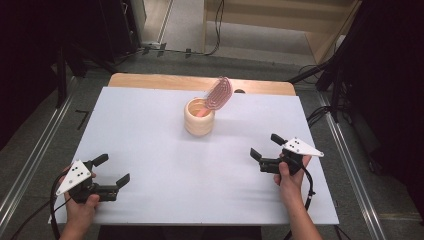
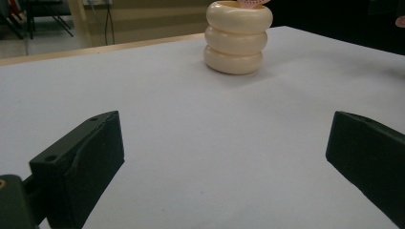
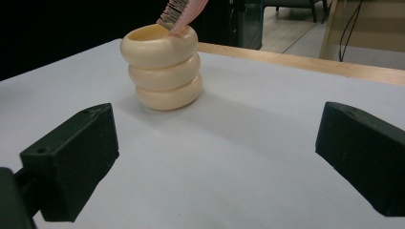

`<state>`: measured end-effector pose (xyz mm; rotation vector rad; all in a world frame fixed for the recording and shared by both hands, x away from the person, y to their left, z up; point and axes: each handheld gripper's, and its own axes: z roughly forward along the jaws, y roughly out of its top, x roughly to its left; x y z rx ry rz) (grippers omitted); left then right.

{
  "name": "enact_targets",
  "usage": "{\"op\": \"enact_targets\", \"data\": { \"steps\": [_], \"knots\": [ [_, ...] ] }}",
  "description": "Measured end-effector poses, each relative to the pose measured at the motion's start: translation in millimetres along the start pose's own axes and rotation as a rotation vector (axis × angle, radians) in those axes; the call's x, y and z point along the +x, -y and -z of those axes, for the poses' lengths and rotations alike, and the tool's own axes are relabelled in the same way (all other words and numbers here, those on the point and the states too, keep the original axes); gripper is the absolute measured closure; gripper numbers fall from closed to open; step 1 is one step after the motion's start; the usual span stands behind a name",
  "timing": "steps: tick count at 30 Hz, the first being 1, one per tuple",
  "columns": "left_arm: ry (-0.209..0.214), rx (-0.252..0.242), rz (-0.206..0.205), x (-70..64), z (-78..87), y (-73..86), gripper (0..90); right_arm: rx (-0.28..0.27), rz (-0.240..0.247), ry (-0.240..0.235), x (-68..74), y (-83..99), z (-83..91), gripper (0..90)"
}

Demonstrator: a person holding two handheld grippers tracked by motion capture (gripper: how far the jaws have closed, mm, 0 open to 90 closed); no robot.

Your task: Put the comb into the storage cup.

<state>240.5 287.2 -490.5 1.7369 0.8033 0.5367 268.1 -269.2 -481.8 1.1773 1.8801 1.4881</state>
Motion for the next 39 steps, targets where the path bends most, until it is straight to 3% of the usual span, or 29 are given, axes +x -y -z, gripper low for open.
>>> {"op": "enact_targets", "data": {
  "steps": [23,39],
  "knots": [
    [0.003,0.002,-0.002,-0.1,-0.1,0.1,0.0,0.008,-0.022,0.040,-15.0,27.0,41.0,0.0],
    [0.004,0.002,-0.001,-0.1,0.0,0.1,0.0,0.025,-0.034,0.064,-24.2,40.7,58.9,0.0]
  ]
}}
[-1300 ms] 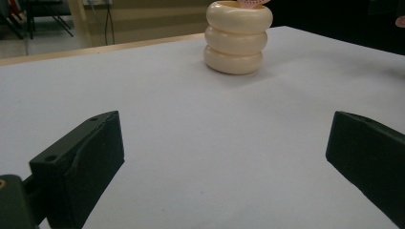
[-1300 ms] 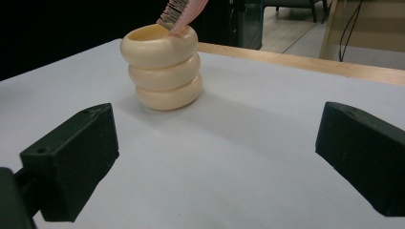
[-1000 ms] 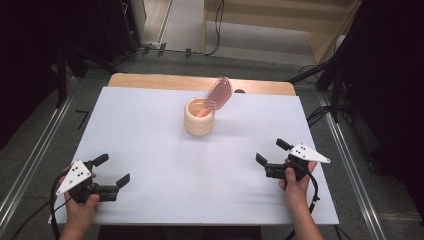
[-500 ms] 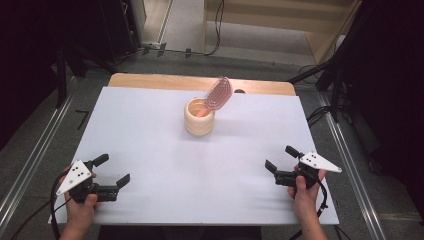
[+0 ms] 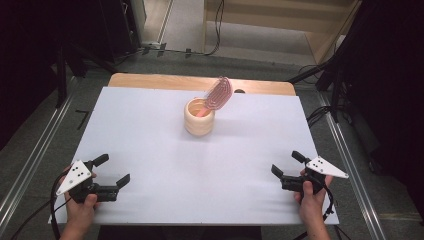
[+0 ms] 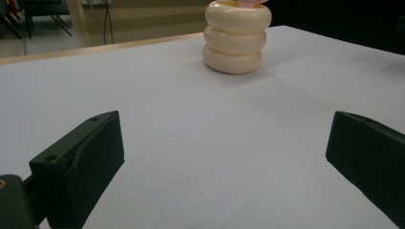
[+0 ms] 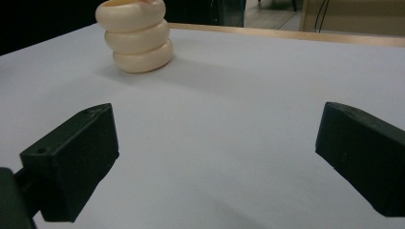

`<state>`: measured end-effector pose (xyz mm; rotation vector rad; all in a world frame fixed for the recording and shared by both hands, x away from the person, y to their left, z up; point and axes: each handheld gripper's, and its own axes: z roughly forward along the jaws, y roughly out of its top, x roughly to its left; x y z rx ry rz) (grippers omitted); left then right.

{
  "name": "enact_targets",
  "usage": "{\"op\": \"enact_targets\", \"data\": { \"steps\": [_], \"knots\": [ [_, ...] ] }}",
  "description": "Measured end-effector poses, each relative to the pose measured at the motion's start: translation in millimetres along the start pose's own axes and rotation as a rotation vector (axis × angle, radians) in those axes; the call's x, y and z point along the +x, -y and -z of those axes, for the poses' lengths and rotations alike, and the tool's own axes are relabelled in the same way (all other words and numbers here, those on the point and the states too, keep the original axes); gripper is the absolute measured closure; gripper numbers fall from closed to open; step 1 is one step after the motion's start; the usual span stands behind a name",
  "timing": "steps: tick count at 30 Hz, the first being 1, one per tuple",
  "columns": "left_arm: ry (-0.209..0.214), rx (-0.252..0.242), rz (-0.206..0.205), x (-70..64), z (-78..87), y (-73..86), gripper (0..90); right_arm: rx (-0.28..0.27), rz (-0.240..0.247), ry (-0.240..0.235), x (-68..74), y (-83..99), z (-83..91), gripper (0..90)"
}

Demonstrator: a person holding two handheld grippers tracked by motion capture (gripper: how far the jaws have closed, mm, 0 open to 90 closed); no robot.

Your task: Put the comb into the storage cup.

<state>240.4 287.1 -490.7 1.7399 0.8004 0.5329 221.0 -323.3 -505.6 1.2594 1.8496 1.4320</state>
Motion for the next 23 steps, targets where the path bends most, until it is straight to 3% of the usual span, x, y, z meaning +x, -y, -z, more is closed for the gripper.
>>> {"op": "enact_targets", "data": {
  "steps": [17,23],
  "knots": [
    [-0.003,-0.004,0.006,0.6,0.5,0.0,0.0,-0.010,0.010,0.031,-12.1,10.0,22.8,0.0],
    [0.000,-0.002,0.001,0.3,-0.1,0.0,0.0,-0.046,-0.025,0.023,-15.7,15.5,25.0,0.0]
  ]
}}
